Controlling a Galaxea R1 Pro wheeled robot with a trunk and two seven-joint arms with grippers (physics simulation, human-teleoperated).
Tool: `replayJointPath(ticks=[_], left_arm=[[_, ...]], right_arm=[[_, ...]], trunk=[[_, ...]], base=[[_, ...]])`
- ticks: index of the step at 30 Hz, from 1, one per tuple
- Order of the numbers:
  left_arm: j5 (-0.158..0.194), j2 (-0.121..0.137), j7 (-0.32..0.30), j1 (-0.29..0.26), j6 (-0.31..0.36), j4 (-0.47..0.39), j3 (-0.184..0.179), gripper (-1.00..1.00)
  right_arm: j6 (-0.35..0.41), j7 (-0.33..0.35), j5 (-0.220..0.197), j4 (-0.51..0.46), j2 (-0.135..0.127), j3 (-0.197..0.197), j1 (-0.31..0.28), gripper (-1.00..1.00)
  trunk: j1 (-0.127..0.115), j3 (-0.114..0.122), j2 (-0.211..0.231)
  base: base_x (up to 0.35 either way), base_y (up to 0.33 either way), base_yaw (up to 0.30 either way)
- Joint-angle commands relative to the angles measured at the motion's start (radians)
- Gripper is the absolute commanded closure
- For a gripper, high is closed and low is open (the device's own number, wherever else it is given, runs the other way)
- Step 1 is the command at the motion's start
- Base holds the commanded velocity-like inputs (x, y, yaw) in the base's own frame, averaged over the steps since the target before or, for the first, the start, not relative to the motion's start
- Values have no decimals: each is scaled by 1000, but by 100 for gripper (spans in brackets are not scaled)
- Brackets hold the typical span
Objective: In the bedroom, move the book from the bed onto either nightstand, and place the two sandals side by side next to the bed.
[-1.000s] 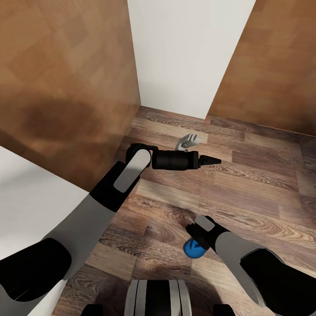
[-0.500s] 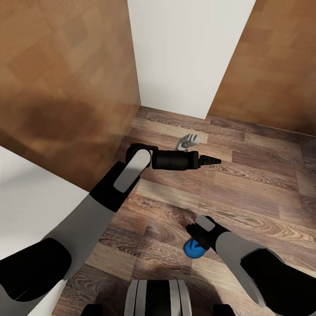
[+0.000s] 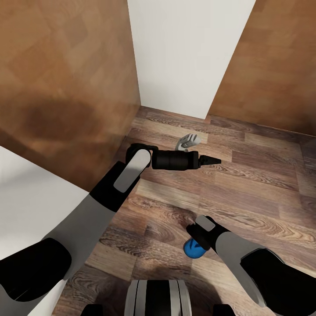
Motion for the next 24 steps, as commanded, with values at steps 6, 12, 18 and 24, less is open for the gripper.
replayJointPath(ticks=[6,12,18,24], left_arm=[[-8,0,-8,-1,3,0,0,-100],[-8,0,-8,-1,3,0,0,-100],[-9,0,-7,0,3,0,1,-100],[-8,0,-7,-1,3,0,1,-100]], right_arm=[[7,-33,-2,-1,0,6,0,-100],[7,-51,-2,-1,0,5,0,-100],[7,-56,-2,-1,0,5,0,-100],[7,-57,-2,-1,-1,4,0,-100]], trunk=[[0,-1,0],[0,-1,0],[0,-1,0],[0,-1,0]], base=[[0,0,0],[0,0,0],[0,0,0],[0,0,0]])
